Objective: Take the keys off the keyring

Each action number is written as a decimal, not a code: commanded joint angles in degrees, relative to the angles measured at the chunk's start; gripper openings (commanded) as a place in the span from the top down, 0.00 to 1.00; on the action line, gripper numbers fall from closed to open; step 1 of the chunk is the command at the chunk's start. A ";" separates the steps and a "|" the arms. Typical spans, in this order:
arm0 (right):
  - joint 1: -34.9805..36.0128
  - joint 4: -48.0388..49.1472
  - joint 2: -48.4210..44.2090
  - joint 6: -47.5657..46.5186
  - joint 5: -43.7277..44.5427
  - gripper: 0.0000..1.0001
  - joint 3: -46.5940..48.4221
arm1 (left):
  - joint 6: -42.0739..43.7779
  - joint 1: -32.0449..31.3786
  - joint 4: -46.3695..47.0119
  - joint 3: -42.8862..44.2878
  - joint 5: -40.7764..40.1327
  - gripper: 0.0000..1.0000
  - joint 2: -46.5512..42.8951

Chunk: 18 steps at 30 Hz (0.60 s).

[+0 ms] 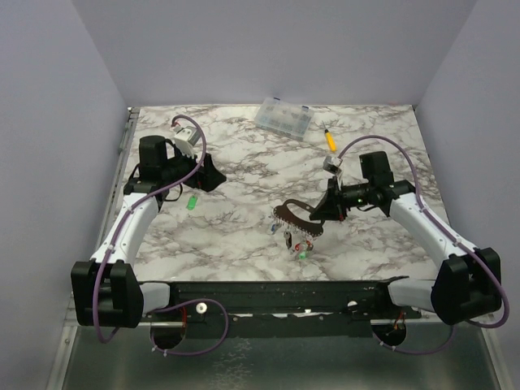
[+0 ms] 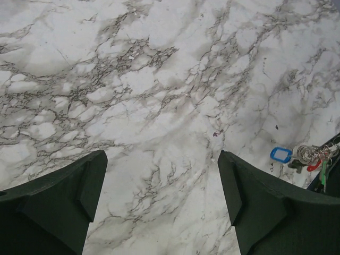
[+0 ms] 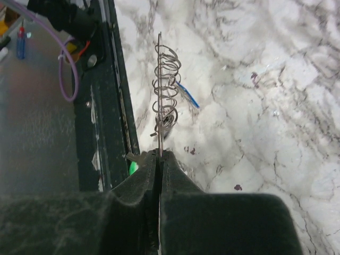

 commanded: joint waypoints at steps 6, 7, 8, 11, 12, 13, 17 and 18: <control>-0.16 -21.85 27.22 -21.66 0.27 0.99 15.46 | 1.95 0.37 -2.40 -0.03 -4.21 0.04 0.30; -0.18 -22.83 30.19 -22.58 0.72 0.99 17.94 | 1.83 0.33 -2.36 -0.18 -4.84 0.03 0.18; -0.18 -23.55 32.85 -23.29 0.98 0.99 20.45 | 1.77 0.35 -2.35 -0.33 -5.47 0.03 -0.05; -0.23 -24.04 38.76 -23.31 2.14 0.99 27.32 | 1.82 0.34 -2.21 -1.11 -6.81 0.03 -0.62; -0.19 -24.39 40.50 -23.37 2.60 0.99 29.65 | 1.80 0.37 -2.07 -1.62 -6.98 0.02 -0.83; -0.23 -25.10 42.36 -23.71 3.14 0.99 32.32 | 1.68 0.33 -1.88 -1.95 -7.22 0.03 -0.84; -0.28 -30.24 49.85 -25.86 4.26 0.99 43.96 | 1.13 0.33 -0.86 -3.46 -7.61 0.02 -0.95; -0.37 -32.08 51.91 -26.62 4.17 0.99 46.65 | 1.14 0.32 -0.68 -3.69 -7.79 0.02 -1.04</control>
